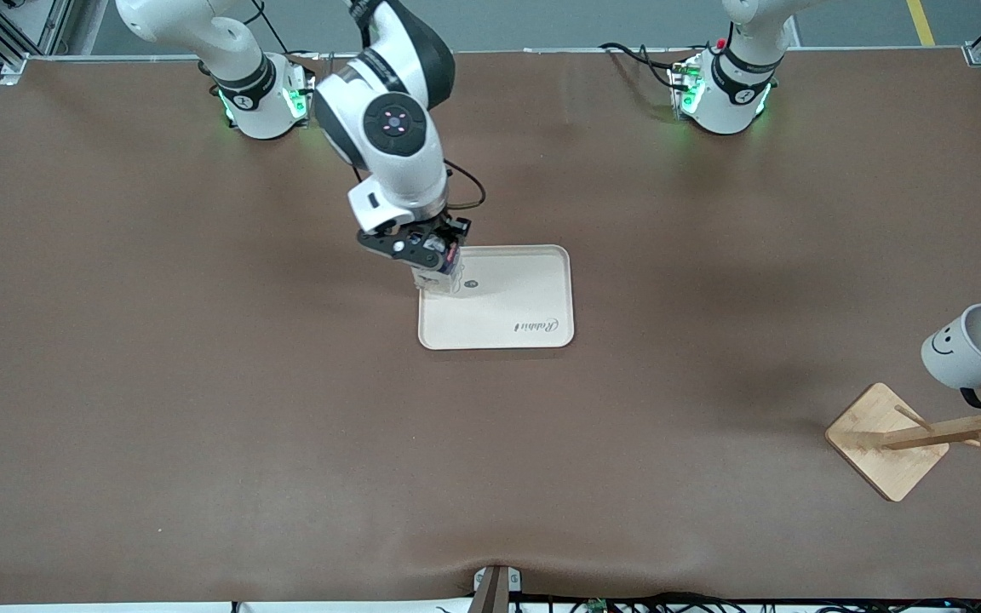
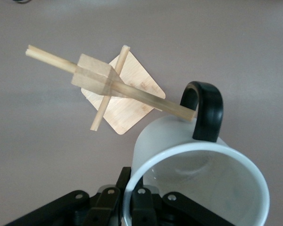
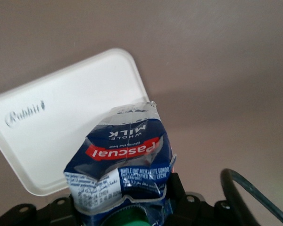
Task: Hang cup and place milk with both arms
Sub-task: 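Lift the milk off the tray while the left gripper hangs the mug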
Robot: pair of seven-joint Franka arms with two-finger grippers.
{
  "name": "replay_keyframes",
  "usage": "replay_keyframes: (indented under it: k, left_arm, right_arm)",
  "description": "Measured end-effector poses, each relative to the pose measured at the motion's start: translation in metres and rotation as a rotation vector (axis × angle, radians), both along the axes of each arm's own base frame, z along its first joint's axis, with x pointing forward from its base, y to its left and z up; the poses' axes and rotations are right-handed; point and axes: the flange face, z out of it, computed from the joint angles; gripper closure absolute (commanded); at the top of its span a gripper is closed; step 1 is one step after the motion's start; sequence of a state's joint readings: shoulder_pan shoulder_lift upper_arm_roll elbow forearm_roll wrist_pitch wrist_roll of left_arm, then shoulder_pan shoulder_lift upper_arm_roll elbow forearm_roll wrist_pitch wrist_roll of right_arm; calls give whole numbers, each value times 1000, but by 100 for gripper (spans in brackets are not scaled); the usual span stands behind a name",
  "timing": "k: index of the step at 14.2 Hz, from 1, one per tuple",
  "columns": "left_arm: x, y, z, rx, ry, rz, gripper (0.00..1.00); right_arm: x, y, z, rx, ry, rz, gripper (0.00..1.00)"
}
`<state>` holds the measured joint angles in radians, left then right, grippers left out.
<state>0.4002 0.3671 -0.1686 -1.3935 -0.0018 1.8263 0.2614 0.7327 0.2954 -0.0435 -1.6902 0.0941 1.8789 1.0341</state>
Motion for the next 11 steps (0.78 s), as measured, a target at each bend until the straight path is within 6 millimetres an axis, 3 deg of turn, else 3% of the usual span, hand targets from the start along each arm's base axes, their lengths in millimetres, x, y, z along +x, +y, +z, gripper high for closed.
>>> replay_keyframes:
  k: [2,6,10,11]
  left_arm:
    - [1,7,-4,-13,-9,15,100]
    - [1,26,-17,-48,-11,51,100]
    - [4,32,-27,-55,-13,57,100]
    - [5,32,-28,-56,-12,57,95]
  right_arm:
    - [25,-32,32,-7,19,-32,100]
    - [56,-115,52,-21,98,4,100]
    - [95,-271,74,32,151,41,100]
    - [100,-311,76,48,156,35,100]
